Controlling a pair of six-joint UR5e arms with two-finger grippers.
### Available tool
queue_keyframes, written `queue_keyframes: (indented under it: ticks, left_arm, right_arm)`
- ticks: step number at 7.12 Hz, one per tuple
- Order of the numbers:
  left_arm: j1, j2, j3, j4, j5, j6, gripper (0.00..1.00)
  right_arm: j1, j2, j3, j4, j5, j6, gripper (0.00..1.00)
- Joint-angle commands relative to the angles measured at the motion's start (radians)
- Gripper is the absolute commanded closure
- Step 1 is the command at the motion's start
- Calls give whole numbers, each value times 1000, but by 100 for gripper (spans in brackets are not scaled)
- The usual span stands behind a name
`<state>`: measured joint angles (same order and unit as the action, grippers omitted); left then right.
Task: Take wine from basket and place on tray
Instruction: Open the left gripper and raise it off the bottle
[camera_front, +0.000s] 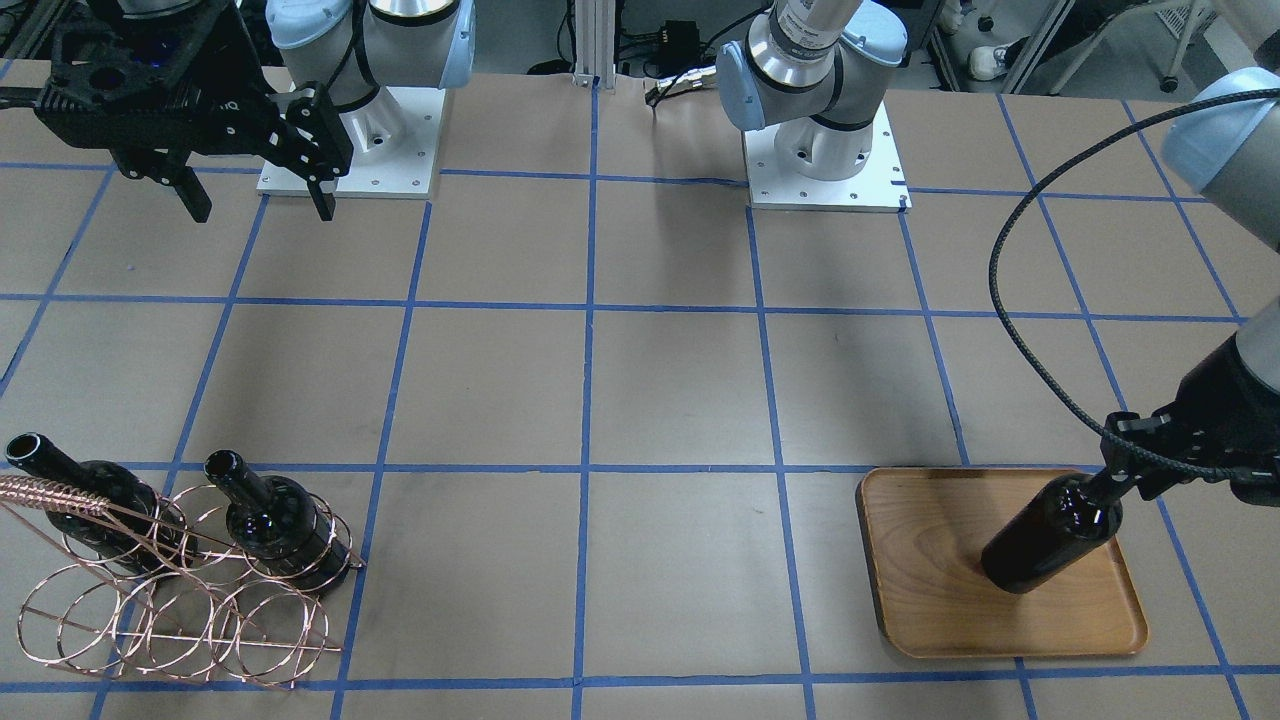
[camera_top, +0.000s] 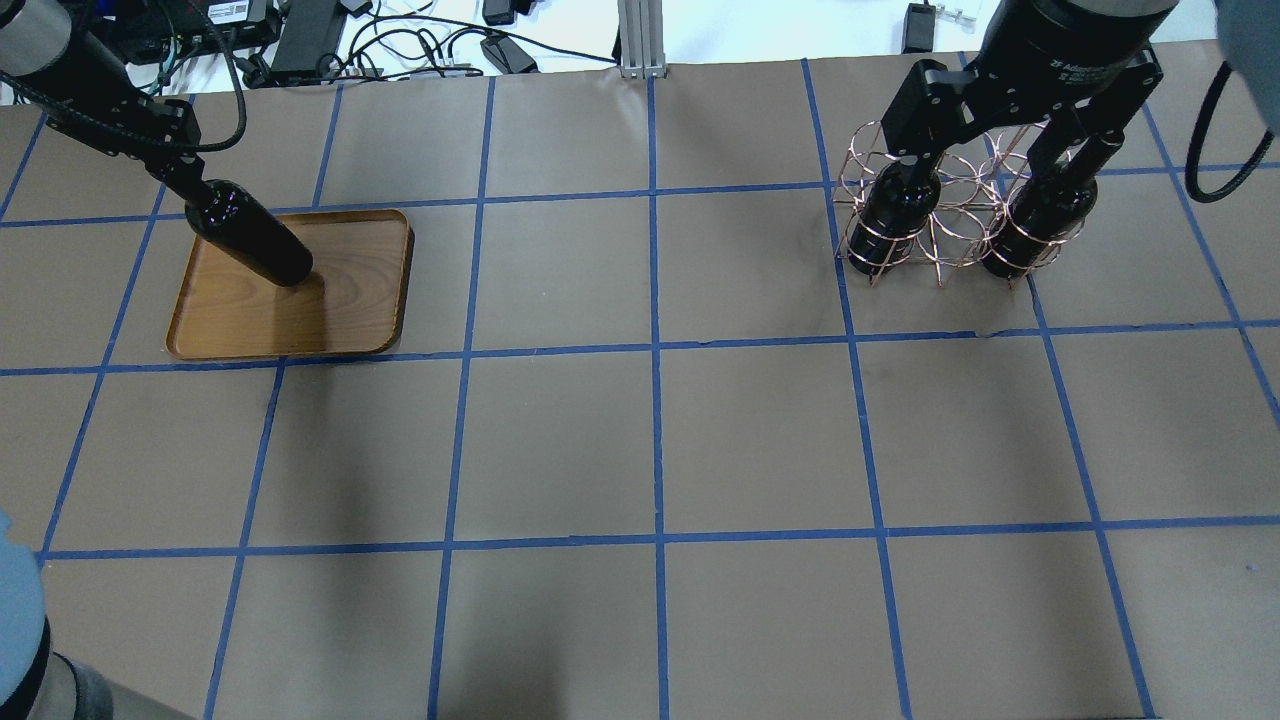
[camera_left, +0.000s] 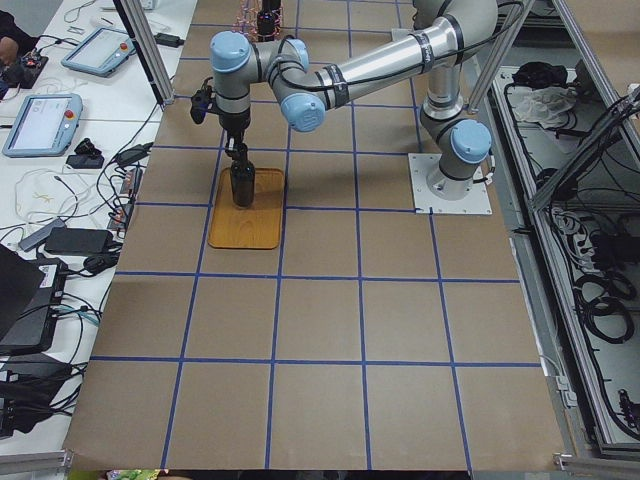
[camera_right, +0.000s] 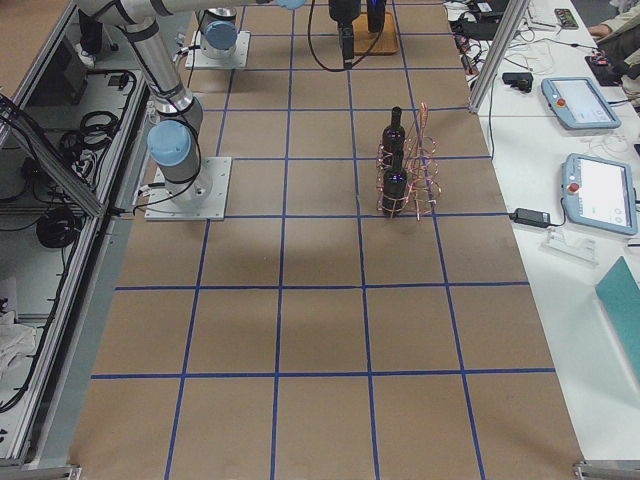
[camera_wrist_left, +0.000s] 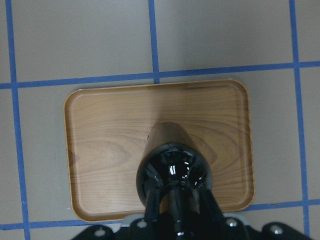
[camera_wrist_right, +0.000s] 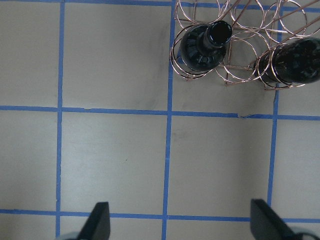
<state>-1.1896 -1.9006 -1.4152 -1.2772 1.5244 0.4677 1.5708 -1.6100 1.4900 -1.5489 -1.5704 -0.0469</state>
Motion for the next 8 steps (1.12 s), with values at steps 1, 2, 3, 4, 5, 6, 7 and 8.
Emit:
queue_keyframes:
  ticks: [1,2,3,4,5,6,7,8]
  left_arm:
    - [18,-12,-4,1,-1,2,100]
    - [18,-21,-11,-14,0,3,83]
    - [18,-26,-10,-30,0,2,58]
    - [18,-26,-10,-37,-3,-3,1]
    - [18,-20,-2,-42,3,-1,0]
    - [18,6,4,-47,6,-7,0]
    - [12,37,27,-95,10,-7,0]
    - [1,70,74,-205,32,-20,0]
  right_arm:
    - [0,-1,1,0,0,1,0]
    - [0,1,0,0,0,1,0]
    - [0,1,0,0,0,1,0]
    - [0,1,1,0,0,1,0]
    - [0,1,1,-2,0,1,0]
    - [0,1,1,-2,0,1,0]
    - [0,1,1,0,0,1,0]
    - [0,1,1,0,0,1,0]
